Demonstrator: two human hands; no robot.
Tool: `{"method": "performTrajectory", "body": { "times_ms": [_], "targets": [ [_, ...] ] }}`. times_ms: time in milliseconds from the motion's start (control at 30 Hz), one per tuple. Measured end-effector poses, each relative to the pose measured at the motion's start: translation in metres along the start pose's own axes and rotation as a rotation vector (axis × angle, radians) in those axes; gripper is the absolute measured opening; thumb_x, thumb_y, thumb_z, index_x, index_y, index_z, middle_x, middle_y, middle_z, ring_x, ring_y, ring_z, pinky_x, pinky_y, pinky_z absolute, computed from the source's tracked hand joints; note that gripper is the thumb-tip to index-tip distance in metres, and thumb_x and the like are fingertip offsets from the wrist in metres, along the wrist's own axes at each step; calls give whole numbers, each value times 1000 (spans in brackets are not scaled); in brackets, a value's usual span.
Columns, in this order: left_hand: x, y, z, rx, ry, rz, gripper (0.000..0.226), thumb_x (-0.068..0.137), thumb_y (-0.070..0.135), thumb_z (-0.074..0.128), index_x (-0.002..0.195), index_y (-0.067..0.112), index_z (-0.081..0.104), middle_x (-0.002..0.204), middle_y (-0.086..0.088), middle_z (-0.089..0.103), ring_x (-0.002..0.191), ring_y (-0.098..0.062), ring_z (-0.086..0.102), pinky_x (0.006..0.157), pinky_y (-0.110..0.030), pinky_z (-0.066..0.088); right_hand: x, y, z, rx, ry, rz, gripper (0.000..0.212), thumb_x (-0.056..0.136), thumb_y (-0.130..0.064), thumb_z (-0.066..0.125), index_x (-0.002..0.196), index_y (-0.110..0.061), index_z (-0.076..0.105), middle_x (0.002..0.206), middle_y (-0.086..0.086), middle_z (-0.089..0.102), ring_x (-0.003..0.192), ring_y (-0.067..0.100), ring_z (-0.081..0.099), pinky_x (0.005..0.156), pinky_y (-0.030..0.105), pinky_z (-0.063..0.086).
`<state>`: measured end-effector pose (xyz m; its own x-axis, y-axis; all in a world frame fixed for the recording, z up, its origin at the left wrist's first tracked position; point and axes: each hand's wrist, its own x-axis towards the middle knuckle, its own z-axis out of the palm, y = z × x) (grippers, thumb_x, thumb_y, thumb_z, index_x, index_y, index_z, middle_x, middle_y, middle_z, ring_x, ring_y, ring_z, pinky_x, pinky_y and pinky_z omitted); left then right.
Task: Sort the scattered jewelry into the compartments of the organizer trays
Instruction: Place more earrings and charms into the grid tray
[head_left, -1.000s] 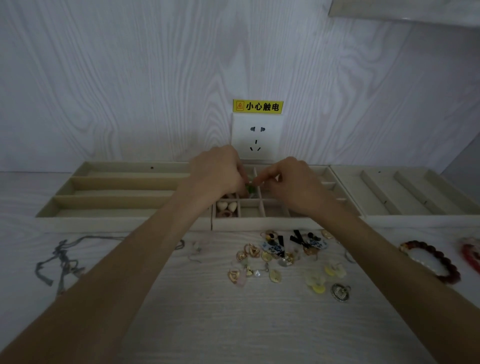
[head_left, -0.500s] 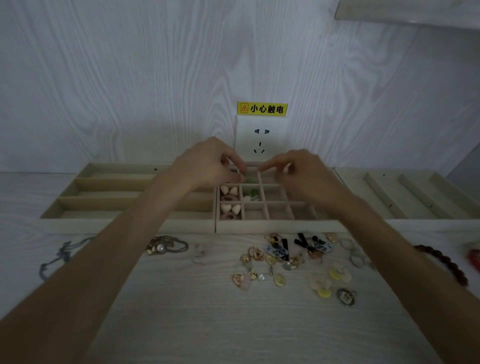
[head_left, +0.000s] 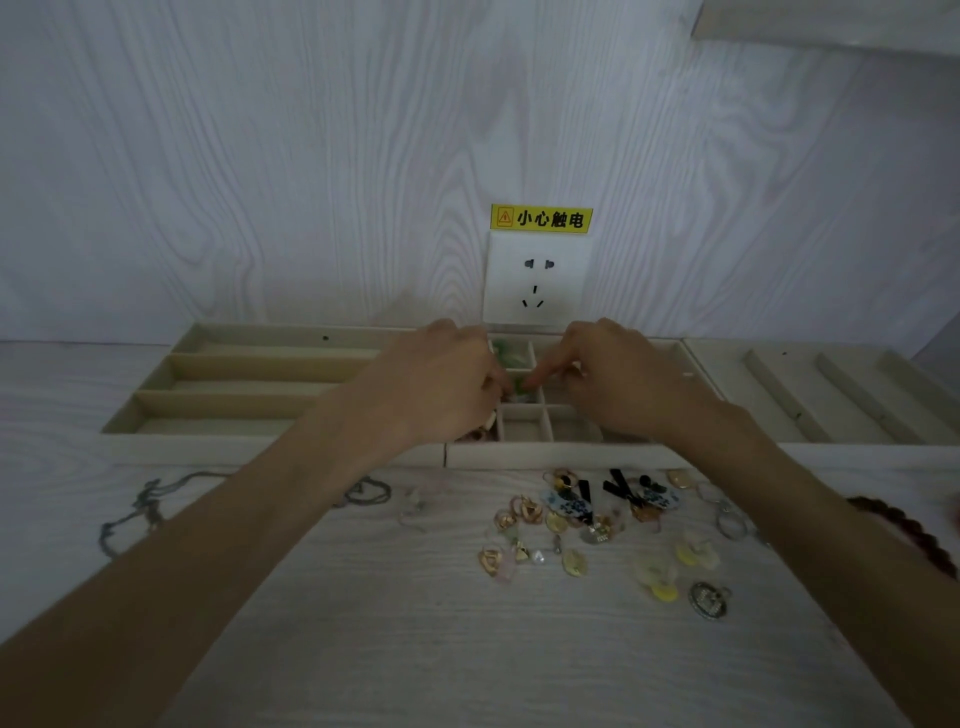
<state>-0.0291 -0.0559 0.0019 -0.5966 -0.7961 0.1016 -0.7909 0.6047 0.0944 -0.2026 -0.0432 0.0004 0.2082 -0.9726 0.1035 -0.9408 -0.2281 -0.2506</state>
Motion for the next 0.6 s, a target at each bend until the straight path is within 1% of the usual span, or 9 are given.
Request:
{"method": "performTrajectory", "body": {
  "times_ms": [100,200,233,267,333,400,467,533,600],
  "targets": [
    [3,3,0,67,12,5,36,94,22,38,108,32,70,91,0,55,87,-19,49,59,-27,33,2,-1,2,-69,-8,-11,35,88,-9,51,100,-36,71,88,-4,51,88,15,47,77,31,37],
    [5,3,-2,38,-15,4,38,91,20,43,113,40,66,99,3,63,91,-19,57,53,-24,29,3,-3,-1,-36,22,-3,34,87,-9,50,98,-32,72,78,-12,47,76,10,47,72,26,33],
    [5,2,-3,23,-32,-2,38,91,20,44,114,42,65,97,7,64,89,-18,57,53,-24,29,4,-4,-3,5,34,5,34,87,-8,50,97,-31,73,81,-13,51,68,6,45,69,24,34],
    [5,1,-5,4,-53,-11,38,91,21,44,115,44,64,88,10,62,85,-16,56,56,-24,31,7,-5,-5,43,39,9,35,86,-6,50,95,-30,74,88,-11,57,62,3,44,64,23,36],
    [5,0,-8,-26,-96,-26,36,93,24,45,116,44,62,73,14,51,78,-11,48,63,-23,34,11,-5,-8,77,20,11,37,85,-3,48,91,-29,74,109,-3,64,55,2,43,54,21,36],
    [7,0,-10,-26,-110,-20,35,94,24,44,118,43,62,77,12,50,80,-9,44,66,-23,34,15,-5,-10,81,-15,23,37,85,-3,47,91,-28,73,119,1,63,49,1,40,48,18,31],
    [9,0,-10,-21,-111,-21,35,93,24,43,117,41,63,78,12,47,84,-10,48,64,-24,33,16,-4,-10,86,-27,39,33,85,-6,49,92,-27,73,120,1,64,47,1,40,48,17,32],
    [12,0,-6,-63,-104,-68,29,91,29,45,105,34,71,70,11,49,76,-12,54,57,-25,32,16,-3,-9,103,-24,44,29,86,-9,52,92,-27,73,118,-1,65,56,2,50,55,20,42],
    [16,-1,-2,-167,-65,-160,30,88,39,51,78,21,73,59,4,52,58,-11,51,50,-24,30,15,-1,-7,148,-28,50,24,86,-12,56,92,-28,73,108,-1,68,71,9,59,69,24,49]
  ]
}}
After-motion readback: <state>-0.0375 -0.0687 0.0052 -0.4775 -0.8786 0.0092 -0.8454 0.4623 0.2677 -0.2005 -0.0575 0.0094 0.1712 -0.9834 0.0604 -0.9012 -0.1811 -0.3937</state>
